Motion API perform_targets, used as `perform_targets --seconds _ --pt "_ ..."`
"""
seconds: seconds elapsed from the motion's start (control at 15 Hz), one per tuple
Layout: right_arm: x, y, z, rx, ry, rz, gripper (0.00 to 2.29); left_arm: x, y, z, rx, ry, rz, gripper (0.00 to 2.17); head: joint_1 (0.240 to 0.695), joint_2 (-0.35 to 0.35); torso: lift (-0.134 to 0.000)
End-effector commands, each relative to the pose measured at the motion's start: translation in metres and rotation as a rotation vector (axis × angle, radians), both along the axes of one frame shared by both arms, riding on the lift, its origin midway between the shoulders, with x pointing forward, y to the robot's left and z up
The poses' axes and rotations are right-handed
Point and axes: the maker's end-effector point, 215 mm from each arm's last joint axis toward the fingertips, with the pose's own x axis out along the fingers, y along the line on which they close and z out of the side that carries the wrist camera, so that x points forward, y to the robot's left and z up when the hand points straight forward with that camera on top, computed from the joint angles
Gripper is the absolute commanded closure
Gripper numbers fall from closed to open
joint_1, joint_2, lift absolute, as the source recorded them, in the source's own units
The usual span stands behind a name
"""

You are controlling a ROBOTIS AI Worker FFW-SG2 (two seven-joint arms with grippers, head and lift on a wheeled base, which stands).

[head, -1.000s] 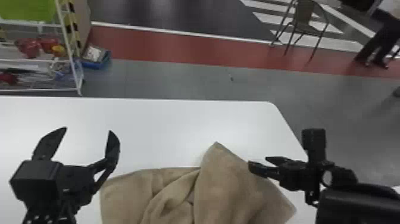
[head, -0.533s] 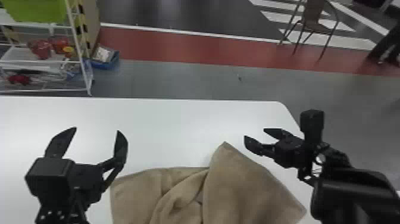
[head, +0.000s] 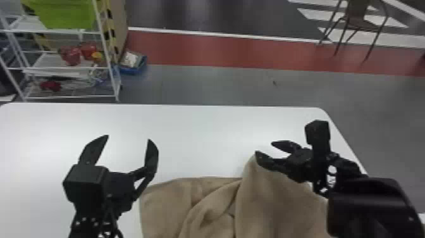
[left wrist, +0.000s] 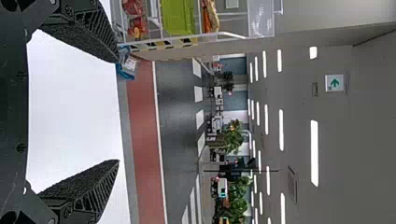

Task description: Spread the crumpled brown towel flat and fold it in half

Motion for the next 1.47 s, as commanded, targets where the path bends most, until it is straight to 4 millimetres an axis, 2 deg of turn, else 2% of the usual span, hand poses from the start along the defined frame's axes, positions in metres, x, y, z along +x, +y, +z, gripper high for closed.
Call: perform_targets --seconds 0.0,0.27,0.47,0.67,0.87,1.2,1.4 --pt "0.001 0.001 -0.007 -0.019 0.018 0.002 0.41 0.0 0.0 0.0 -0.001 0.001 0.0 0.14 0.695 -0.149 -0.122" --pt "0.003 0.002 -0.029 -0.005 0.066 0.002 0.41 0.0 0.0 0.0 -0.004 0.001 -0.005 0.14 0.695 -0.149 -0.122" --pt "0.0 0.004 -0.034 -0.004 0.081 0.012 0.5 0.0 0.0 -0.001 -0.005 0.002 -0.004 0.14 0.695 -0.146 -0.122" --pt "-0.005 0.004 -0.04 0.012 0.118 0.005 0.78 0.0 0.0 -0.002 -0.003 0.004 -0.008 0.14 0.695 -0.143 -0.122" --pt "-0.008 0.004 -0.036 0.03 0.116 0.014 1.12 0.0 0.002 -0.005 -0.003 0.008 -0.005 0.14 0.695 -0.143 -0.122" --pt "-0.009 -0.025 -0.03 0.036 0.092 -0.039 1.12 0.003 0.028 -0.028 0.021 0.058 0.025 0.14 0.695 -0.148 -0.122" --pt "-0.014 -0.046 -0.031 0.037 0.089 -0.077 1.12 -0.009 0.04 -0.059 0.048 0.196 0.003 0.14 0.695 -0.154 -0.122"
